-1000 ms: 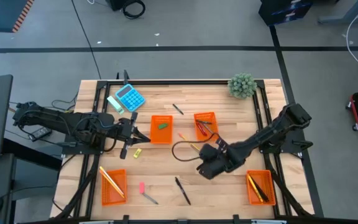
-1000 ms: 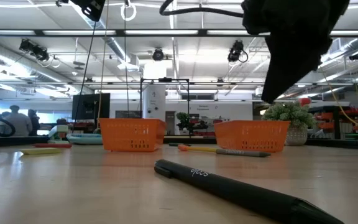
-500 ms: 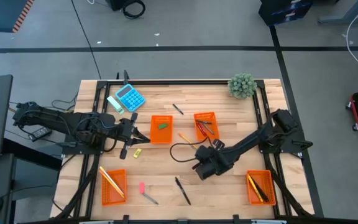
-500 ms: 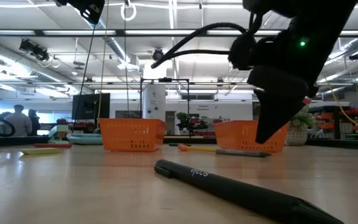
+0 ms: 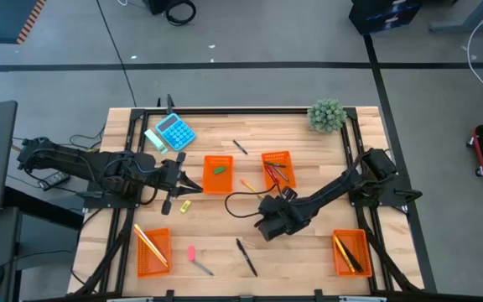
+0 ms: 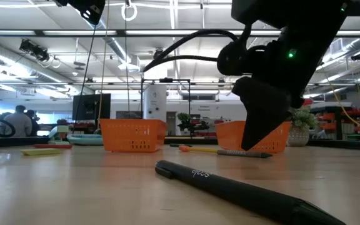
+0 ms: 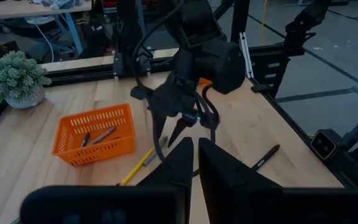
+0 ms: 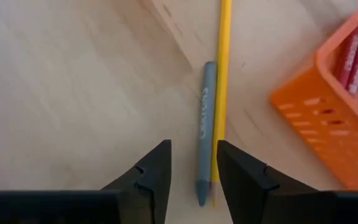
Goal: Sort crayons/erasers/pens/pencils in bins
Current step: Put the top gray crayon into the top right orange bin
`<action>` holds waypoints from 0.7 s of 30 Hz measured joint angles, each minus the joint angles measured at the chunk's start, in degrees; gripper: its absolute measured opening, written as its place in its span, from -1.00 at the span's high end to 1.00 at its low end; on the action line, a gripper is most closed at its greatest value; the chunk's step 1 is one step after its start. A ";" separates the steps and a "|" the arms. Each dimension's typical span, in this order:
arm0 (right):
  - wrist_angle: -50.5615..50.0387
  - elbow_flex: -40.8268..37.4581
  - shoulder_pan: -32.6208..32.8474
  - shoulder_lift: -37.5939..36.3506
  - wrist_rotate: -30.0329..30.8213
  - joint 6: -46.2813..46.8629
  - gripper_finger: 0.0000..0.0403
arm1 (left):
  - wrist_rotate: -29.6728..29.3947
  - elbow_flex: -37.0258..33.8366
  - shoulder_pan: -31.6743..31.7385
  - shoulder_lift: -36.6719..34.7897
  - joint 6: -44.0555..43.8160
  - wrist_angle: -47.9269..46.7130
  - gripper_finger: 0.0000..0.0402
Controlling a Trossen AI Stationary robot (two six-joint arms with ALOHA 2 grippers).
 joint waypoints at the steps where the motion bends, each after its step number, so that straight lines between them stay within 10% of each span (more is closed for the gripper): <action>1: -0.02 0.00 0.02 0.25 0.86 0.01 0.33 | -0.01 0.00 0.00 0.00 0.01 -0.11 0.83; 21: 2.82 -2.16 -0.27 0.69 6.00 -0.68 0.34 | -0.01 0.02 -0.04 0.00 -0.39 -0.60 0.84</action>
